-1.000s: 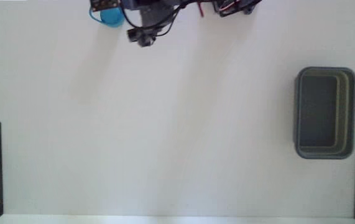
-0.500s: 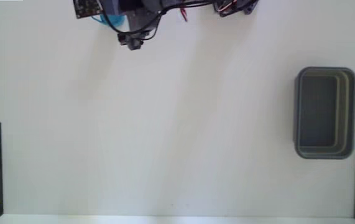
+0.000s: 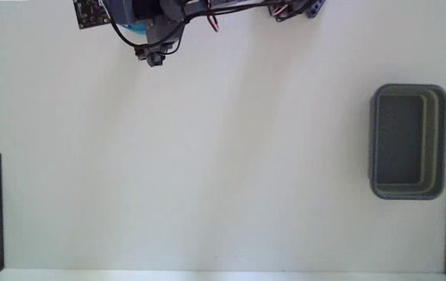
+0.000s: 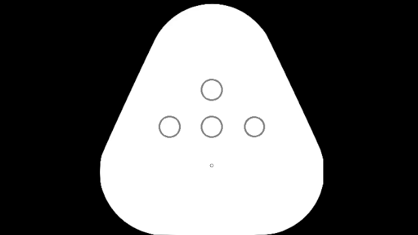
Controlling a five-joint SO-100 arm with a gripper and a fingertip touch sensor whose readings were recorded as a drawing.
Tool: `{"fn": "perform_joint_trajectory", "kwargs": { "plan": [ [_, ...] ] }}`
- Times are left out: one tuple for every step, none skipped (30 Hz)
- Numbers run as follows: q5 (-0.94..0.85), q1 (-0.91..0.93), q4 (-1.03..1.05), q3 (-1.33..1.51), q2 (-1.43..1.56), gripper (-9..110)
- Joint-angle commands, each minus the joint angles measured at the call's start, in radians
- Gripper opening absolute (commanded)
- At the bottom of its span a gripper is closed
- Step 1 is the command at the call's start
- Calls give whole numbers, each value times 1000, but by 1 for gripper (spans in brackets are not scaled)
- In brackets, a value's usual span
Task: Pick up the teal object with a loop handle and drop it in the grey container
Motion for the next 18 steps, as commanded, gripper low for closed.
{"fn": "perform_joint_trajectory", "kwargs": {
  "plan": [
    [3, 29, -12, -46, 28, 110],
    [3, 29, -13, -46, 27, 110],
    [3, 29, -14, -45, 27, 110],
    [3, 29, -16, -41, 29, 110],
    [3, 29, -19, -35, 32, 110],
    [3, 29, -24, -30, 32, 110],
    [3, 29, -28, -26, 32, 110],
    [3, 29, -31, -23, 32, 110],
    [3, 29, -35, -19, 33, 110],
    [3, 28, -35, -19, 33, 110],
    [3, 29, -35, -19, 33, 110],
    [3, 33, -35, -19, 33, 110],
    [3, 43, -35, -19, 33, 110],
    [3, 51, -35, -19, 33, 110],
    [3, 67, -35, -19, 33, 110],
    [3, 82, -35, -19, 33, 110],
    [3, 90, -35, -19, 33, 110],
    [3, 97, -35, -19, 33, 110]
  ]
}}
